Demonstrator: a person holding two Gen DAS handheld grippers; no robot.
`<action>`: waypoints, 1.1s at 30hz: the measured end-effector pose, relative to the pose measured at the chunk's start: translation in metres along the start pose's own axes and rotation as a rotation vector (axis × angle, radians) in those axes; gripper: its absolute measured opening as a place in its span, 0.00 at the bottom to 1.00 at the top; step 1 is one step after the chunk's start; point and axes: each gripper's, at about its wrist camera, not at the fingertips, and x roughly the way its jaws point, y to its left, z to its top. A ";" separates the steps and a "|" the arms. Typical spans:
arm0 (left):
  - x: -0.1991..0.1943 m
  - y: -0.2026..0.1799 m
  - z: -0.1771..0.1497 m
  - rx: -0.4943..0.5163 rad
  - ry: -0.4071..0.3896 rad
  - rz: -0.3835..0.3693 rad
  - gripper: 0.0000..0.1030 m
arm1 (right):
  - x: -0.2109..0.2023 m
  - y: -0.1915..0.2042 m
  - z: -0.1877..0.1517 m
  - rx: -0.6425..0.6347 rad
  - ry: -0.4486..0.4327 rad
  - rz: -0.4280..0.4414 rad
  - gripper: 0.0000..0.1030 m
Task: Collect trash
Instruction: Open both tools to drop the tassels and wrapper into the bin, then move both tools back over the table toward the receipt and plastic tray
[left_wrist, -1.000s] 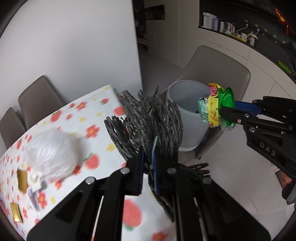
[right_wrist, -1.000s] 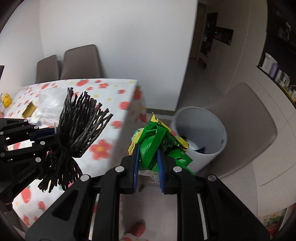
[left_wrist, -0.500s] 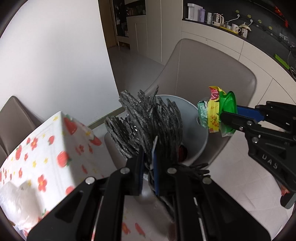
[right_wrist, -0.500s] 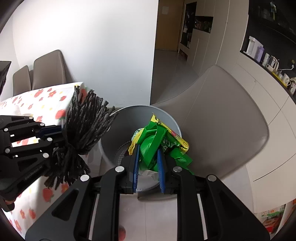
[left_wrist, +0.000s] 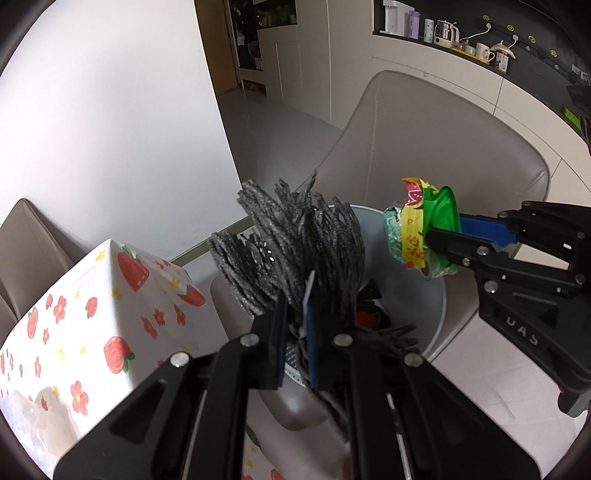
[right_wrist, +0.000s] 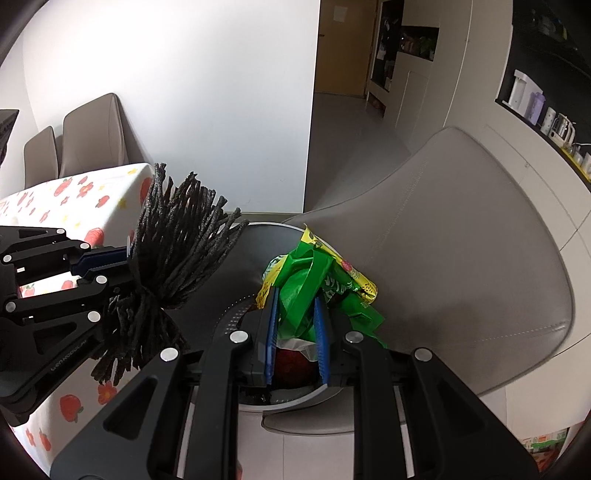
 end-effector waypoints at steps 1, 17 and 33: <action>0.001 0.000 0.001 -0.001 0.001 0.001 0.09 | 0.001 -0.002 0.000 0.000 0.003 0.005 0.16; 0.014 -0.001 0.002 -0.021 -0.010 -0.046 0.67 | 0.012 -0.018 0.003 0.055 0.008 -0.002 0.39; -0.033 0.010 -0.019 -0.021 -0.036 -0.009 0.67 | -0.021 0.005 -0.003 0.022 -0.001 0.002 0.39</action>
